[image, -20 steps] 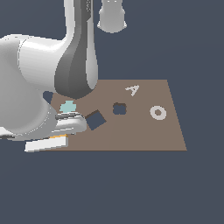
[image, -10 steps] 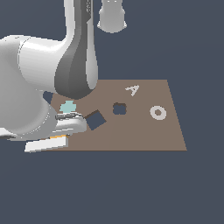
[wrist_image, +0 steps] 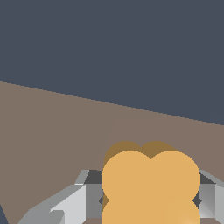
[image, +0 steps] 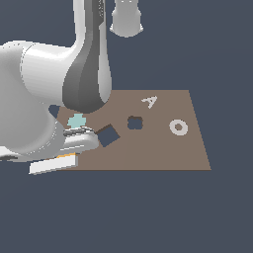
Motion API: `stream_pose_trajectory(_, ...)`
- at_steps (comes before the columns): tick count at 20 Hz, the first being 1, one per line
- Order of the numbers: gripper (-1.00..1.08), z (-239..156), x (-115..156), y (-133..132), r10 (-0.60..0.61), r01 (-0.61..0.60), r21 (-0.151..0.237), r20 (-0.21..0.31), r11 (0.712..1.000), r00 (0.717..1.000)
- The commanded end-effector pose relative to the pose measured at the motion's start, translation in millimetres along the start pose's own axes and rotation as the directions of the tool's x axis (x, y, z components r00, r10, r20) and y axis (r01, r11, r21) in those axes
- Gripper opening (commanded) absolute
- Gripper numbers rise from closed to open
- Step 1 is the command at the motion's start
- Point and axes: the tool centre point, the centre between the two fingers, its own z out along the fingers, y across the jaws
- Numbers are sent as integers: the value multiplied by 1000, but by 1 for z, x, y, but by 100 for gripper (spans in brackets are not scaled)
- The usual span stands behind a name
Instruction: Insert a designated object into the corresponding slot on a board.
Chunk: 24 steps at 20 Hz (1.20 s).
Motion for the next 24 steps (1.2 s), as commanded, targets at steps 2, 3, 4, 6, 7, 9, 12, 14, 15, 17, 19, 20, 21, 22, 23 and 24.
stream_pose_trajectory(2, -100, 0, 5, -2, -46, 46, 0, 0, 999, 999)
stream_pose_trajectory(3, -100, 0, 7, -3, -63, 63, 0, -1, 998, 998)
stream_pose_trajectory(4, -100, 0, 9, -4, -82, 82, 0, -1, 997, 997)
stream_pose_trajectory(6, -100, -1, 13, -6, -124, 124, 0, -1, 992, 992)
stream_pose_trajectory(7, -100, -1, 16, -8, -148, 148, 0, -1, 989, 989)
stream_pose_trajectory(9, -100, -1, 21, -11, -200, 200, -1, -1, 980, 980)
stream_pose_trajectory(12, -100, -1, 29, -17, -288, 288, -1, -1, 958, 958)
stream_pose_trajectory(14, -100, -2, 35, -22, -353, 353, -1, -1, 936, 936)
stream_pose_trajectory(15, -100, -2, 38, -25, -387, 387, -1, -1, 922, 922)
stream_pose_trajectory(17, -100, -2, 45, -31, -458, 458, -2, -1, 889, 889)
stream_pose_trajectory(19, -100, -2, 50, -38, -526, 526, -2, -1, 850, 850)
stream_pose_trajectory(20, -100, -3, 53, -42, -559, 559, -2, -1, 829, 829)
stream_pose_trajectory(21, -100, -3, 55, -45, -590, 590, -2, -1, 808, 808)
stream_pose_trajectory(22, -100, -3, 58, -49, -619, 619, -2, 0, 785, 785)
stream_pose_trajectory(23, -100, -3, 60, -53, -648, 648, -2, 0, 762, 762)
stream_pose_trajectory(24, -100, -3, 62, -57, -675, 675, -2, 0, 738, 738)
